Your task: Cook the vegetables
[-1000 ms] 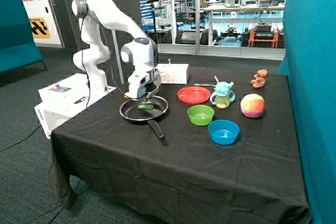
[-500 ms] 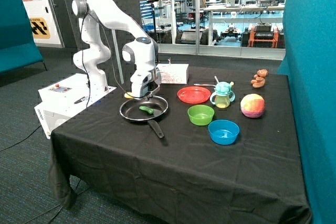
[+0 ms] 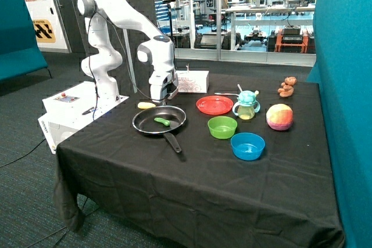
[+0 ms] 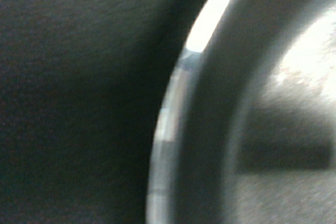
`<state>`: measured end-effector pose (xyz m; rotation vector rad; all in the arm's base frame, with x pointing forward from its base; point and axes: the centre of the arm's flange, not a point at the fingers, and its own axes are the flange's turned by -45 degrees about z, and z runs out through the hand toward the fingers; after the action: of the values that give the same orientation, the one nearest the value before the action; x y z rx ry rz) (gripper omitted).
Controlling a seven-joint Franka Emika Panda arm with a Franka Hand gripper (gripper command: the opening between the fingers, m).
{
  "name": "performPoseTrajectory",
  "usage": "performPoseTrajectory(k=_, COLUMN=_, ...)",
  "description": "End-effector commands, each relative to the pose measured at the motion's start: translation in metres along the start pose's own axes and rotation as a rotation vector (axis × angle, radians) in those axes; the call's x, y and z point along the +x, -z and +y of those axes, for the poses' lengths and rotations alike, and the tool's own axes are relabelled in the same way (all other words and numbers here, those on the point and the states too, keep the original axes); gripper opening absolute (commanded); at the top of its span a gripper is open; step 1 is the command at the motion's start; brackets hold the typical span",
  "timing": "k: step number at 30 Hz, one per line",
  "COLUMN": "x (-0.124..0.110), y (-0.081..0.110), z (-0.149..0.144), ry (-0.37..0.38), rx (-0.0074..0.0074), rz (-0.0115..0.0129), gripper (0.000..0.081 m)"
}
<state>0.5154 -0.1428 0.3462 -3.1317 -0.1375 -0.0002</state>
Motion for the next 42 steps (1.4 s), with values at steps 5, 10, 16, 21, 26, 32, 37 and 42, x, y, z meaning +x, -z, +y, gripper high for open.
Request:
performPoseTrajectory(k=5, x=-0.022, y=0.017, z=-0.046, ry=0.057, rx=-0.0068, rz=-0.0006, gripper=0.073)
performPoseTrajectory(k=10, x=-0.036, y=0.027, z=-0.064, ry=0.013, rx=-0.0069, rz=-0.0004, gripper=0.072)
performPoseTrajectory(k=16, x=-0.061, y=0.044, z=-0.085, ry=-0.027, rx=-0.0069, rz=-0.0003, gripper=0.0703)
performPoseTrajectory(k=21, x=-0.082, y=0.053, z=-0.1, ry=0.011, rx=-0.0069, rz=-0.0004, gripper=0.069)
performPoseTrajectory(k=26, x=-0.086, y=0.048, z=-0.099, ry=0.08, rx=-0.0068, rz=-0.0007, gripper=0.0682)
performPoseTrajectory(k=32, x=-0.085, y=0.038, z=-0.085, ry=0.161, rx=-0.0068, rz=-0.0009, gripper=0.069)
performPoseTrajectory(k=37, x=-0.091, y=0.03, z=-0.07, ry=0.185, rx=-0.0068, rz=-0.001, gripper=0.0674)
performPoseTrajectory(k=42, x=-0.102, y=0.026, z=-0.057, ry=0.197, rx=-0.0068, rz=-0.0011, gripper=0.0694)
